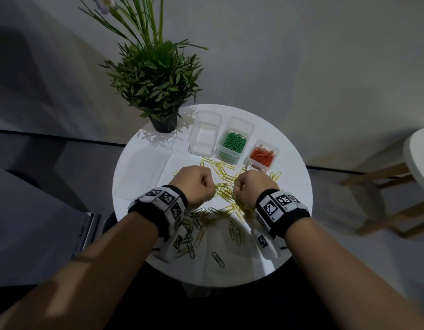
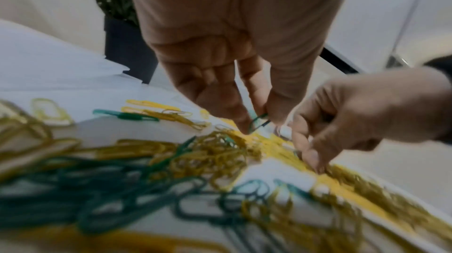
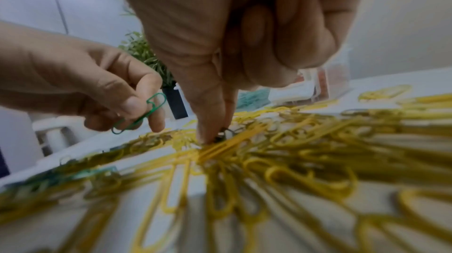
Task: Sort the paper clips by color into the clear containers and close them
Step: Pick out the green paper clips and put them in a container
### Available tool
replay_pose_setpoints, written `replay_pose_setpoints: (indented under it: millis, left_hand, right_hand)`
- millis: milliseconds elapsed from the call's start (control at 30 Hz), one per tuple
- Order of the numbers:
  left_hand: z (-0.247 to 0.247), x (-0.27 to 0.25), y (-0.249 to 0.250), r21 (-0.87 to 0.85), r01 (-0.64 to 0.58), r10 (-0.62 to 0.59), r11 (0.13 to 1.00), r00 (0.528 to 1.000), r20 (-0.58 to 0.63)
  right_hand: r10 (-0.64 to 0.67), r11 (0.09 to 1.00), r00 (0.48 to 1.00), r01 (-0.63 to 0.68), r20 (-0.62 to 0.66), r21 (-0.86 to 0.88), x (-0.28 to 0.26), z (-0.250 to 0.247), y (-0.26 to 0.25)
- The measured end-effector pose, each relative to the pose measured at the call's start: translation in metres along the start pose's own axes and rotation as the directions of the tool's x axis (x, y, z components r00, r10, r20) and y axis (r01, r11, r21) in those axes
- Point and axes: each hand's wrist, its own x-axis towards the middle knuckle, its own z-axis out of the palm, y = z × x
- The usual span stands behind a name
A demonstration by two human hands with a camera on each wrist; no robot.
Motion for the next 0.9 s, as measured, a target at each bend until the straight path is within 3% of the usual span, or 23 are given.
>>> replay_pose_setpoints:
  millis: [100, 167, 267, 367, 467, 533, 600, 667, 700, 800, 900]
  left_hand:
    - [-0.010, 0.005, 0.003, -0.100, 0.029, -0.032, 0.995, 0.999, -0.028]
    - [-0.013, 0.009, 0.005, -0.203, 0.057, -0.055, 0.978, 0.998, 0.013]
    - [-0.012, 0.013, 0.008, -0.428, 0.153, -0.139, 0.891, 0.988, 0.065]
    - [-0.010, 0.016, 0.013, -0.502, 0.243, -0.217, 0.830, 0.970, 0.111]
    - [-0.008, 0.019, 0.018, -0.515, 0.340, -0.267, 0.787, 0.940, 0.212]
    - [-0.004, 0.022, 0.018, -0.347, 0.256, -0.212, 0.902, 0.964, 0.161]
    - [0.001, 0.022, 0.017, 0.000, 0.065, -0.065, 0.998, 0.995, 0.074]
    - [0.004, 0.020, 0.016, 0.366, -0.063, 0.048, 0.929, 0.998, 0.050]
    - [0.004, 0.022, 0.013, 0.460, -0.098, 0.091, 0.882, 0.995, 0.038]
    - [-0.001, 0.027, 0.010, 0.525, -0.121, 0.133, 0.843, 0.991, 0.016]
    - [-0.007, 0.029, 0.008, 0.534, -0.105, 0.113, 0.839, 0.993, 0.018]
  right_hand:
    - [-0.014, 0.987, 0.999, 0.018, -0.030, 0.159, -0.002, 0.000, 0.007]
    - [0.044, 0.931, 0.996, -0.013, -0.076, 0.365, -0.006, -0.004, 0.012]
    - [0.157, 0.653, 0.987, -0.134, 0.040, 0.746, -0.009, -0.009, 0.019]
    - [0.185, 0.353, 0.956, -0.282, 0.229, 0.892, -0.010, -0.007, 0.023]
    - [0.083, 0.234, 0.940, -0.342, 0.332, 0.910, -0.010, -0.002, 0.025]
    - [0.054, 0.216, 0.956, -0.295, 0.290, 0.931, -0.009, -0.001, 0.020]
    - [0.124, 0.325, 0.973, -0.225, 0.194, 0.918, -0.008, 0.001, 0.014]
    - [0.160, 0.527, 0.980, -0.189, 0.121, 0.829, -0.007, 0.006, 0.009]
    - [0.162, 0.619, 0.983, -0.173, 0.091, 0.766, -0.006, 0.009, 0.008]
    - [0.116, 0.905, 0.993, -0.115, 0.022, 0.409, -0.007, 0.009, 0.007]
    - [0.048, 0.987, 0.999, -0.045, -0.016, 0.157, -0.013, 0.006, 0.005]
